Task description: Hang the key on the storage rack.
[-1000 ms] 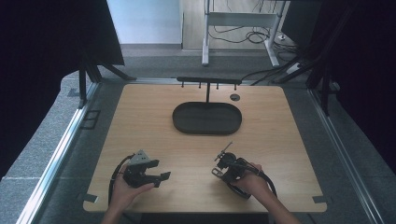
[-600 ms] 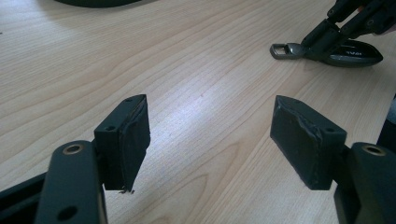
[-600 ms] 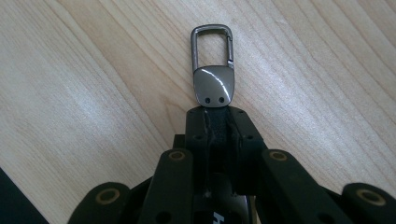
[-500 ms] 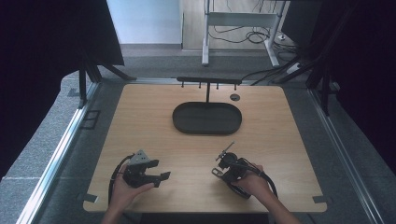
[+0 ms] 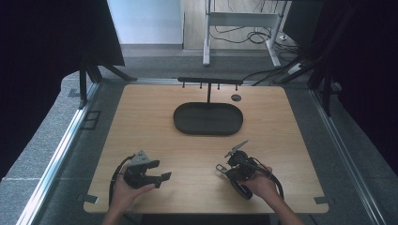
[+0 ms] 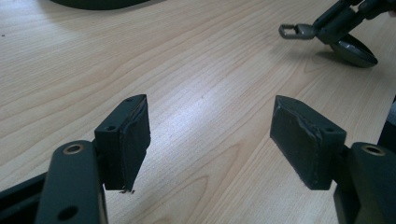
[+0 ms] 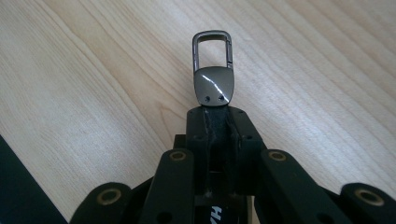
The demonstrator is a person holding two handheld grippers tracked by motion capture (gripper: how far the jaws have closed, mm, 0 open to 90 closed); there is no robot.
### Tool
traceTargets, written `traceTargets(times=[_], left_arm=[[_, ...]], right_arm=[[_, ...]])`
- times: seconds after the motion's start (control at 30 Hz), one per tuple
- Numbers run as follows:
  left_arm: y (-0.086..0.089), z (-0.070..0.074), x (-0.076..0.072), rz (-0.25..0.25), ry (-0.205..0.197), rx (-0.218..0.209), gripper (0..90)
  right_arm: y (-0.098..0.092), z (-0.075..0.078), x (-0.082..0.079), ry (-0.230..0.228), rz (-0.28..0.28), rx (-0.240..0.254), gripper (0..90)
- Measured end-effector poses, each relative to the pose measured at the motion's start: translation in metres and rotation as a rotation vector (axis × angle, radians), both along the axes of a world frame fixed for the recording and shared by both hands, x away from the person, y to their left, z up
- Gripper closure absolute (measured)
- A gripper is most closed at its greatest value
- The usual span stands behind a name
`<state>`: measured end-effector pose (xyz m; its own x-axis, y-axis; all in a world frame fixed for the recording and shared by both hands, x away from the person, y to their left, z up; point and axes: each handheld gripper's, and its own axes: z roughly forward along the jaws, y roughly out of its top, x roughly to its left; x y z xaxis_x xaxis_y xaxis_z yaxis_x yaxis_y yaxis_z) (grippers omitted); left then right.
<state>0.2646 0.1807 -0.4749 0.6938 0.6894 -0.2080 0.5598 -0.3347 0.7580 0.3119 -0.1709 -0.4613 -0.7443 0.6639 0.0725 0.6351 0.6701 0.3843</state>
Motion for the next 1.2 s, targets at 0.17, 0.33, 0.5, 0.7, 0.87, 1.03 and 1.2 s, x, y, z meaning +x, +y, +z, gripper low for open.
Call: traceTargets(times=[0.17,0.33,0.5,0.7,0.87,1.03,1.2], left_arm=[[-0.001,0.000,0.000,-0.002,0.003,0.003,29.4],[-0.001,0.000,0.000,-0.004,0.004,0.004,29.3],[-0.001,-0.001,0.000,-0.002,0.004,0.008,29.3],[-0.002,-0.001,0.001,-0.006,0.005,0.013,29.3],[-0.001,-0.001,0.000,-0.002,0.003,0.009,29.3],[-0.001,-0.001,0.001,-0.004,0.005,0.012,29.3],[-0.001,-0.002,0.001,-0.002,0.006,0.013,29.3]], right_arm=[[-0.006,0.004,-0.002,-0.025,-0.016,0.032,80.1],[-0.009,0.010,-0.003,-0.039,-0.021,0.053,80.2],[-0.013,0.018,-0.005,-0.076,-0.023,0.083,80.2],[-0.018,0.035,-0.005,-0.124,-0.039,0.156,80.2],[-0.022,0.041,-0.004,-0.149,-0.049,0.196,80.2],[-0.026,0.044,-0.003,-0.159,-0.062,0.230,80.2],[-0.027,0.047,-0.004,-0.171,-0.068,0.240,80.2]])
